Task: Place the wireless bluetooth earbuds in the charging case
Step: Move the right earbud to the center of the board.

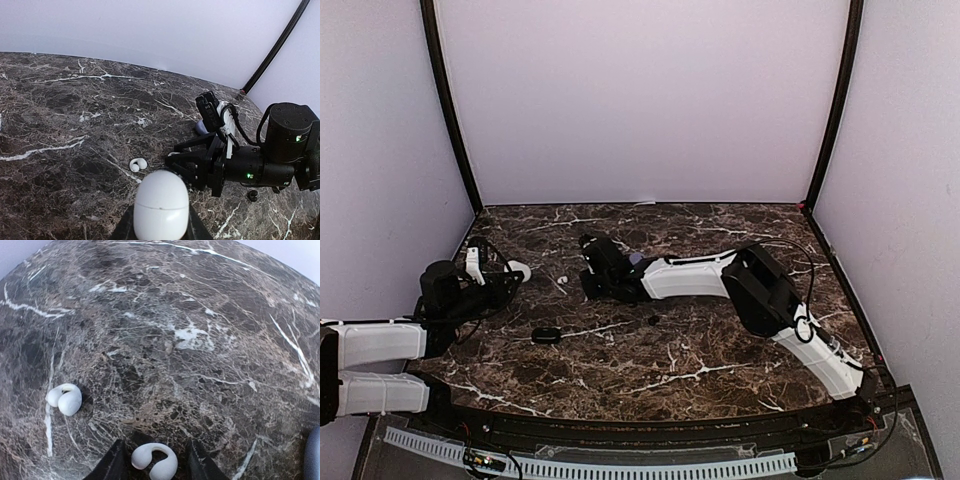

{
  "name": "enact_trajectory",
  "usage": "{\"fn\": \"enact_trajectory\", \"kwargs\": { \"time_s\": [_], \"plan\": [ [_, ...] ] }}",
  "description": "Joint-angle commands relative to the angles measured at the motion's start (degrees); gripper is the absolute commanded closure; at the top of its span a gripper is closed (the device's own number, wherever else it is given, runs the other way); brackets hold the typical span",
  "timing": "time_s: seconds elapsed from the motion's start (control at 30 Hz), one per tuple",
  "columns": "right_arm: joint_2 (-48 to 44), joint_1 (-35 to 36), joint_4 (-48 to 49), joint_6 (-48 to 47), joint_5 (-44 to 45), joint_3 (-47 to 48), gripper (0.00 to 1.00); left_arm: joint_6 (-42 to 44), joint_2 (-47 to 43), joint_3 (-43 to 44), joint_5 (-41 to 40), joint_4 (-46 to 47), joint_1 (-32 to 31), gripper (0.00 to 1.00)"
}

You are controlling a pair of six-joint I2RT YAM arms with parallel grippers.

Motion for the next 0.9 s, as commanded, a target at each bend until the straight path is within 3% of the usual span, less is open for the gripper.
{"fn": "enact_trajectory", "kwargs": {
  "time_s": [0.0, 0.07, 0.3, 0.7, 0.8, 0.87],
  "plan": [
    [-1.6, -0.3, 1.3, 0.2, 1.1, -4.1, 0.69, 0.9, -0.7, 0.1, 1.0, 1.0, 0.4, 0.78],
    [-2.3, -0.3, 1.4, 0.0, 1.1, -4.8, 0.76, 1.0, -0.7, 0.0, 1.0, 0.9, 0.3, 0.78],
    [-7.6, -0.1, 1.4, -0.2, 0.5, -11.8, 0.81, 1.1, -1.1, -0.1, 1.0, 0.6, 0.3, 0.78],
    [-34.0, 1.0, 5.7, 5.7, 5.2, -51.9, 0.80, 1.1, -0.5, 0.2, 1.9, 0.8, 0.3, 0.78],
    [-40.2, 1.0, 6.0, 7.5, 6.4, -59.9, 0.76, 1.1, -0.5, 0.3, 2.3, 0.9, 0.3, 0.78],
    [-42.7, 1.0, 6.7, 7.1, 5.7, -62.5, 0.64, 1.2, -0.6, 0.3, 2.4, 0.9, 0.3, 0.78]
  ]
}}
